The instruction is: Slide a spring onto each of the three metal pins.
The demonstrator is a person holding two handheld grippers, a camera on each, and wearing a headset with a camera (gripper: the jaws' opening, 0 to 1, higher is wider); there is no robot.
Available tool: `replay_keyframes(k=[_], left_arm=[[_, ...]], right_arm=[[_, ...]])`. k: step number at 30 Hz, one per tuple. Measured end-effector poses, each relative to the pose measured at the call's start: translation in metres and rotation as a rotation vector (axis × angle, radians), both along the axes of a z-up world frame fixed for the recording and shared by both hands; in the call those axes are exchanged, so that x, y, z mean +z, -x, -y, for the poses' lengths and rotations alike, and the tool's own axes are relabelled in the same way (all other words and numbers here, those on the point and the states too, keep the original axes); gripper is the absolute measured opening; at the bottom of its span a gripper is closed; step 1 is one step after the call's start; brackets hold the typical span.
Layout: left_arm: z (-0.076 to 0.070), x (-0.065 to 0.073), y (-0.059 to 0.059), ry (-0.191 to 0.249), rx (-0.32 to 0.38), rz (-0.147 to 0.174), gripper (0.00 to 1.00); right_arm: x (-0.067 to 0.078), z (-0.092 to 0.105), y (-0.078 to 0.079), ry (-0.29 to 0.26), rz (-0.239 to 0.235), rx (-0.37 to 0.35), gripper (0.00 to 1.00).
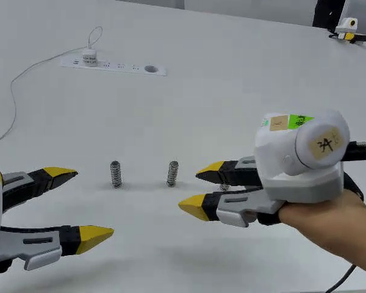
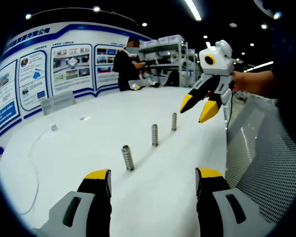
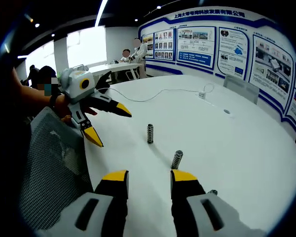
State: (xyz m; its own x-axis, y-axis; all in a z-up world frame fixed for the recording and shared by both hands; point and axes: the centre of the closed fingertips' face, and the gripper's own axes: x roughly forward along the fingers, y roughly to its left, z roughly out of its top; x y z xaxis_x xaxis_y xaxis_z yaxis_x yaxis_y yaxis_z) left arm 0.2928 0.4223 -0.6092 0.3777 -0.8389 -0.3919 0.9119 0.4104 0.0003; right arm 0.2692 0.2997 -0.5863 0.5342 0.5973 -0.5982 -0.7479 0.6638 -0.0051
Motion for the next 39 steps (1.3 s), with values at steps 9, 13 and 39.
replay_keyframes(k=[9,13,39], left_arm=[[0.003,0.001,-0.001,-0.002,-0.009,0.002,0.72],[0.003,0.001,-0.001,-0.004,-0.007,0.002,0.72],[0.001,-0.003,-0.002,-0.014,0.004,-0.006,0.73]], right_arm=[[0.000,0.038,0.002,-0.005,0.010,-0.085,0.36],[0.000,0.053,0.003,-0.004,0.019,-0.104,0.37],[-0.020,0.093,0.000,-0.044,0.114,-0.072,0.55]])
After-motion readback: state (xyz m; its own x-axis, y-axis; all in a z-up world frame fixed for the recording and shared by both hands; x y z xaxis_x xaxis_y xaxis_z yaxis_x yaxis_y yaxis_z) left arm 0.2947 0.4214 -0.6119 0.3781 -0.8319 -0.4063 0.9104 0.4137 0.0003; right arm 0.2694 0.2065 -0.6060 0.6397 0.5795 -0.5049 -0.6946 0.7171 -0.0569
